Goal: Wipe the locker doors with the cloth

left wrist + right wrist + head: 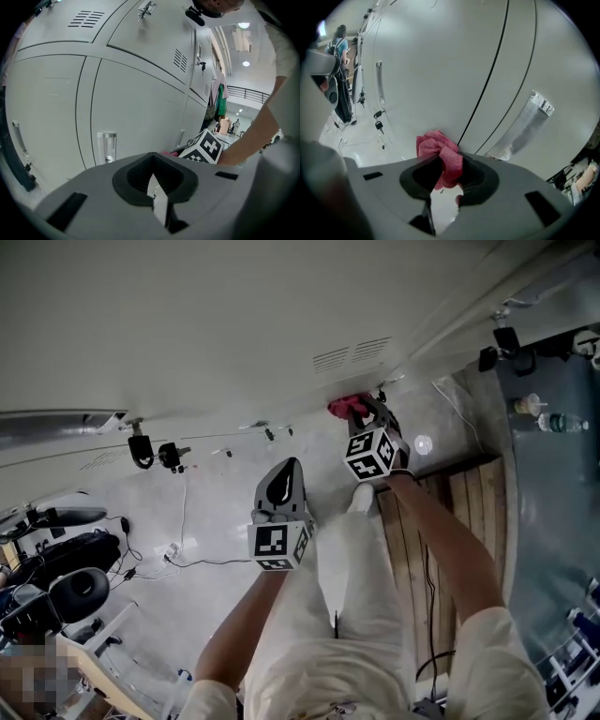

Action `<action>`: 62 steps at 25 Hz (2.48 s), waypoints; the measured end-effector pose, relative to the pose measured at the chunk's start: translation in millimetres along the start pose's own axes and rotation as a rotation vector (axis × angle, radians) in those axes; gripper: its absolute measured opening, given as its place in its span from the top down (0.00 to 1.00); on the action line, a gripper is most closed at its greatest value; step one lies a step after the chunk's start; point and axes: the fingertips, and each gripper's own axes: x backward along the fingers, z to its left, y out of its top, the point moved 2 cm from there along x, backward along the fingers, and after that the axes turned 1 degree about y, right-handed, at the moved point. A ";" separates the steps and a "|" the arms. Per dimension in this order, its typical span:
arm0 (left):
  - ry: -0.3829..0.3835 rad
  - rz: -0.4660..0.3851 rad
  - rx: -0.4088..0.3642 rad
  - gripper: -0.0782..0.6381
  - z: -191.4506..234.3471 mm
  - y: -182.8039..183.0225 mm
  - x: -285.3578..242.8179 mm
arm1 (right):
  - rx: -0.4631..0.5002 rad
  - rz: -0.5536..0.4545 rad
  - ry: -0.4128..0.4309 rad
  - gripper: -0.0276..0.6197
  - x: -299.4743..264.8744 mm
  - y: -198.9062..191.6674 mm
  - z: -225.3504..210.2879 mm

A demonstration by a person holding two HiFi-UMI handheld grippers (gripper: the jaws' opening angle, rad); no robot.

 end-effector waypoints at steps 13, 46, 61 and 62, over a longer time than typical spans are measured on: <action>-0.011 -0.047 0.012 0.88 -17.4 36.5 14.4 | -0.051 -0.123 0.050 0.80 57.2 54.8 -3.1; -0.074 -0.184 0.017 0.88 -45.5 182.8 107.5 | -0.335 -0.291 0.206 0.82 227.1 189.8 -22.7; -0.157 -0.314 -0.054 0.88 -98.2 326.3 208.5 | -0.325 -0.650 0.295 0.82 451.3 283.1 -42.0; -0.153 -0.330 -0.072 0.88 -98.4 333.3 212.6 | -0.310 -0.666 0.301 0.82 457.5 289.8 -41.8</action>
